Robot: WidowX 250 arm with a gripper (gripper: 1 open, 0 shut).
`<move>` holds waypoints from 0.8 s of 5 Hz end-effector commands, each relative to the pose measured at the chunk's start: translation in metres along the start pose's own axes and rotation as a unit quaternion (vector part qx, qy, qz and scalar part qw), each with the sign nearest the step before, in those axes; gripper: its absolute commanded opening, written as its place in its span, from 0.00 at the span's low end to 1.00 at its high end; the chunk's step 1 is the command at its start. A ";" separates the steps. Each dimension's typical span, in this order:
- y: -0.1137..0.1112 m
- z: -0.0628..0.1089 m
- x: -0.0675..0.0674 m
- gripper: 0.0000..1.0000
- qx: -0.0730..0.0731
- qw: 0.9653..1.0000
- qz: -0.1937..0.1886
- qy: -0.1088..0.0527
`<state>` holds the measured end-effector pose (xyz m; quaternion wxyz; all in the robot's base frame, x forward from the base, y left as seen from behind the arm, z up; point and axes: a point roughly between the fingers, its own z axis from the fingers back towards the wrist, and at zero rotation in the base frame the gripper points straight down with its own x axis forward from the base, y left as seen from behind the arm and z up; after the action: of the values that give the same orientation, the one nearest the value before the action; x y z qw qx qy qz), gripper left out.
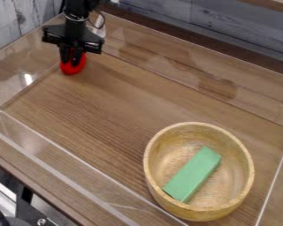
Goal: Move the red object to the left side of the table
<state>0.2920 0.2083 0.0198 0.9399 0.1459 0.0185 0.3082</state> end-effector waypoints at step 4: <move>0.000 -0.011 -0.007 0.00 0.005 0.999 -0.007 0.041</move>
<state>0.2925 0.2085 0.0191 0.9413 0.1436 0.0397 0.3030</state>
